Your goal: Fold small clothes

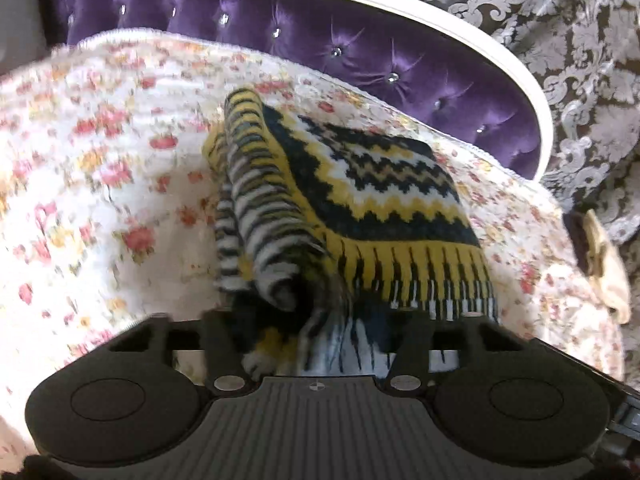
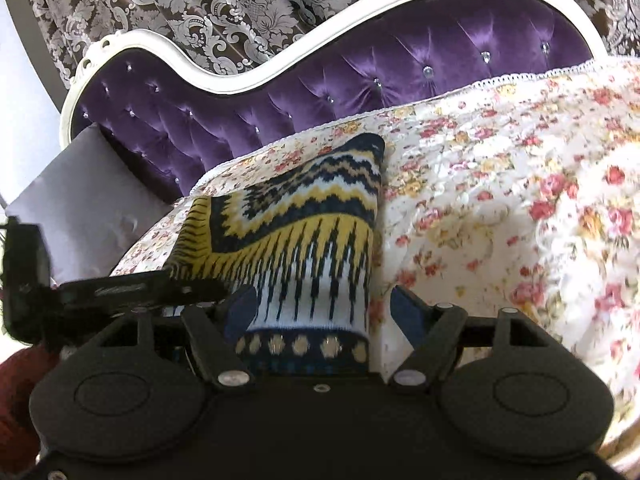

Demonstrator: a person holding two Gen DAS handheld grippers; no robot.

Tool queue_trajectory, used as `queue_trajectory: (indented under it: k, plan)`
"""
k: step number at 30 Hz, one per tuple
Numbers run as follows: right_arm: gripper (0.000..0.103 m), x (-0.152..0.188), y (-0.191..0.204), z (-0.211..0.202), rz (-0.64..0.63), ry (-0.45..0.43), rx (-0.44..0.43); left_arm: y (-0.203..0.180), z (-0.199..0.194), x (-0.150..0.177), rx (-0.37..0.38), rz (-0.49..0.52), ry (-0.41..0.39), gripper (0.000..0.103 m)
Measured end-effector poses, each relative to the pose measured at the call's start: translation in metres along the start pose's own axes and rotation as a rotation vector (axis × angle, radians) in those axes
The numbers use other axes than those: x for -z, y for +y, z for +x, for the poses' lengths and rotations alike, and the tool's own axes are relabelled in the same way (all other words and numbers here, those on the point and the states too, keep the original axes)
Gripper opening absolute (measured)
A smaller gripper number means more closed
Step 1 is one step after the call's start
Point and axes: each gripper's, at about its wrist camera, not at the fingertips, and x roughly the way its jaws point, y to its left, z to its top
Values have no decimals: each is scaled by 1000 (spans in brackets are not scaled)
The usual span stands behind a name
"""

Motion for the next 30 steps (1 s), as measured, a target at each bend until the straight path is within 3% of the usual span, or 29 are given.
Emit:
queue_trajectory:
  k: [6,8,10,13,15,18,20,22,24,30]
  plan:
    - [77,4,-4,-7,0,-21,-20,-2,-31,-5,-32,114,-52,23]
    - [77,4,-2,-7,-24,-22,-16,6,-18,-1,-50,103,-7,24]
    - [80,5,-1,-5,-49,-23,-5,16,1,6,-69,87,55,31]
    - [81,4,-1,0,-61,-3,-2,22,-7,8,-65,50,27,43]
    - [83,1,-2,-1,-69,-8,0,20,-20,6,-100,62,-18,64]
    - [97,-6,-3,-2,-86,-31,-2,5,-44,0,-209,144,-148,85]
    - [101,-14,-3,1,-97,-49,5,-6,-52,-7,-229,193,-205,85]
    - [103,-24,-2,8,-111,-65,28,-17,-48,-16,-242,232,-214,88]
    - [103,-36,0,22,-129,-56,54,-23,-38,-22,-252,254,-206,98]
    - [103,-65,13,68,-193,-44,109,-19,4,-27,-335,300,-128,99]
